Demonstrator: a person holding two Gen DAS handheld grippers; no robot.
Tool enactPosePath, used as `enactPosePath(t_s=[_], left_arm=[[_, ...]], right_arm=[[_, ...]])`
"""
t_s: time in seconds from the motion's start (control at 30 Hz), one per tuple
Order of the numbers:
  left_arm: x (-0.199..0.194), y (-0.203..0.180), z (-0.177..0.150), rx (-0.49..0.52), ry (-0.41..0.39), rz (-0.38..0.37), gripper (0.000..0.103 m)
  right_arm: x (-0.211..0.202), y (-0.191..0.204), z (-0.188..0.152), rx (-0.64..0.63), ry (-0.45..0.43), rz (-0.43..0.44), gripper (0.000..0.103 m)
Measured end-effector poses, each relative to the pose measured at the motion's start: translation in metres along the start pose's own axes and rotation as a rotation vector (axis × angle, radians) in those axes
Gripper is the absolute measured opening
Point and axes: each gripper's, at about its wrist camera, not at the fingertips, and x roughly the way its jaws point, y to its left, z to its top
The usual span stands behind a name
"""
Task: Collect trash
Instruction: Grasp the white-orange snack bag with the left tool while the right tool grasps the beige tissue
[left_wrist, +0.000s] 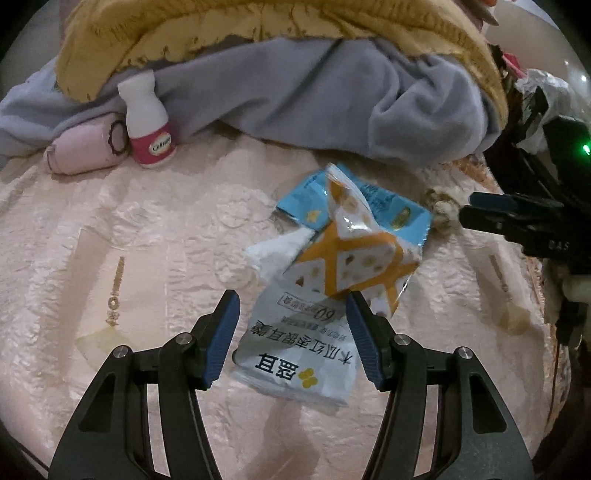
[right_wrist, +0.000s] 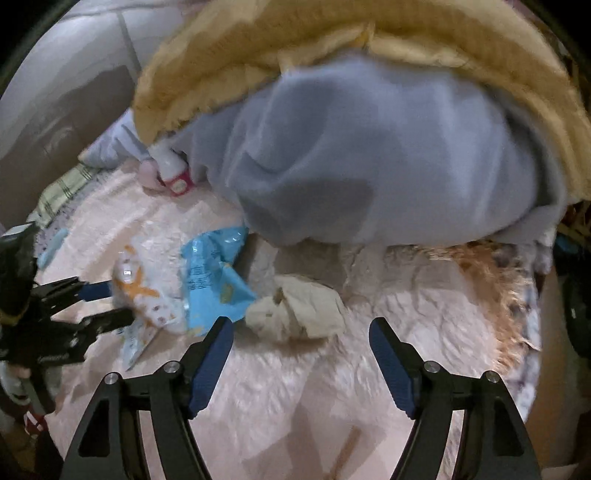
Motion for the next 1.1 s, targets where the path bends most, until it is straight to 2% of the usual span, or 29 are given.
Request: enactPosePath(t_s=[0.07,0.1,0.13,0.17,0.27,0.4,0.57,0.73,0.83,0.97,1.1], left_arm=[[0.006,0.007,0.000,-0.044,0.029,-0.024,0.057],[0.007,0.009,0.000,-0.061,0.043,-0.041,0.047],[0.006,0.012,-0.001,-0.082,0.054,-0.059,0.038],[0.004,0.013,-0.001,-0.092,0.064,-0.063,0.024],[-0.013,0.017,-0.003,-0.109,0.058,-0.102,0.014],[-0.039,0.016,-0.006,-0.095,0.026,-0.133,0.010],[-0.039,0.015,-0.017,-0.121,-0.010,-0.157,0.010],[-0.052,0.010,-0.044,-0.125,-0.044,-0.128,0.010],[-0.069,0.006,-0.058,-0.164,-0.032,-0.132,0.008],[-0.091,-0.008,-0.070,-0.160,-0.040,-0.153,0.008],[-0.100,-0.012,-0.083,-0.205,-0.076,-0.103,0.011]], right_arm=[[0.013,0.000,0.004,0.026,0.020,0.021,0.069],[0.018,0.000,0.005,0.040,0.018,0.032,0.047],[0.023,0.002,0.006,0.050,0.018,0.044,0.031],[0.026,0.004,0.006,0.050,0.021,0.045,0.031],[0.022,0.013,0.006,0.029,0.009,0.014,0.024],[-0.008,0.020,0.005,0.026,-0.049,0.020,0.023],[-0.048,0.023,-0.012,0.010,-0.130,0.033,0.023],[-0.090,0.026,-0.065,0.059,-0.202,0.024,0.023],[-0.106,0.032,-0.097,0.100,-0.196,0.013,0.023],[-0.133,0.042,-0.135,0.140,-0.182,0.024,0.023],[-0.154,0.047,-0.161,0.131,-0.189,0.011,0.023]])
